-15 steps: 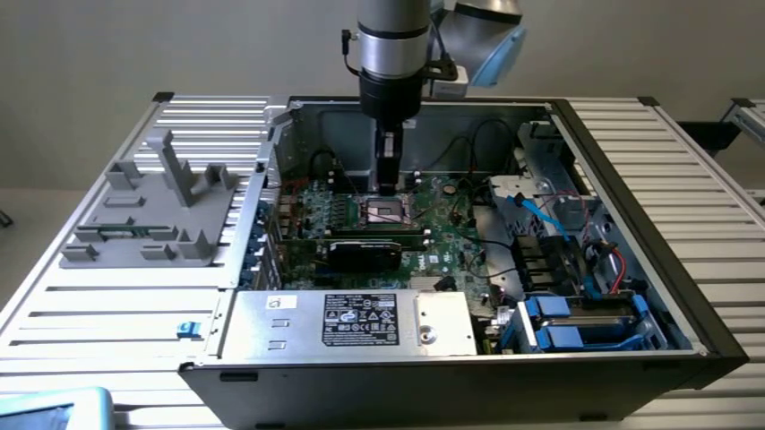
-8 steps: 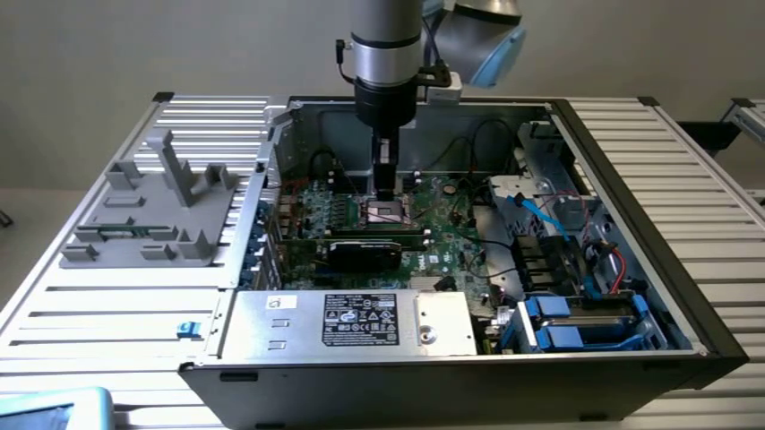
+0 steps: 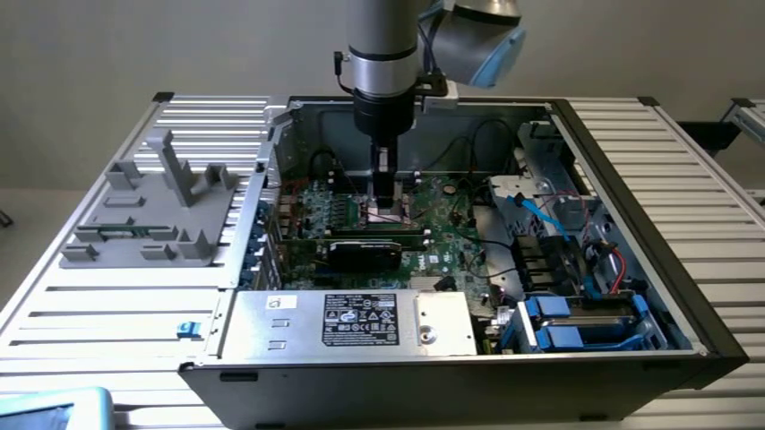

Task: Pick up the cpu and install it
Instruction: 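Place the cpu into insertion slot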

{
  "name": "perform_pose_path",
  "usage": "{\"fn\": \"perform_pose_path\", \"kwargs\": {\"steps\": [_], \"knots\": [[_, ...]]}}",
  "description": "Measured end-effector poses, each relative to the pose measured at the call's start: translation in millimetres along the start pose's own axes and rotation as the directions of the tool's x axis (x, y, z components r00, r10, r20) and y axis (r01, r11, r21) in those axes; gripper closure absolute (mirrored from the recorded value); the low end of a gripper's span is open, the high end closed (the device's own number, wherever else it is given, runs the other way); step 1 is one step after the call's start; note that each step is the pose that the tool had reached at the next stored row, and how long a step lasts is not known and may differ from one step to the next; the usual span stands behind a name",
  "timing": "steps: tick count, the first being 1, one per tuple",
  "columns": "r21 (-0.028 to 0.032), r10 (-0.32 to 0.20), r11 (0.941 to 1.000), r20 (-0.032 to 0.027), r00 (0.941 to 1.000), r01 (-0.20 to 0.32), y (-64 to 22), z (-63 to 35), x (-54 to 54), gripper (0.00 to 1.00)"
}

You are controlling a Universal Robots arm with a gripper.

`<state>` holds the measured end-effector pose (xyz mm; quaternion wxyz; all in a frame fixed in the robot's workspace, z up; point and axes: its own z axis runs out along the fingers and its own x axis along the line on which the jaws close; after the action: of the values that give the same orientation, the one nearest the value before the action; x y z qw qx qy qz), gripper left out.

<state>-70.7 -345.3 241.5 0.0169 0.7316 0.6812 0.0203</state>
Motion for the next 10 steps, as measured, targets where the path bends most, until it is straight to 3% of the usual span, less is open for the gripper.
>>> {"fn": "perform_pose_path", "kwargs": {"steps": [6, 10], "knots": [[-0.0236, -0.001, 0.9997, -0.0101, 0.9999, 0.000, -3.5, 4.9, -0.3, 0.44], [-0.0290, -0.001, 0.9996, -0.0165, 0.9999, 0.000, -4.9, 10.4, -0.4, 0.44]]}}
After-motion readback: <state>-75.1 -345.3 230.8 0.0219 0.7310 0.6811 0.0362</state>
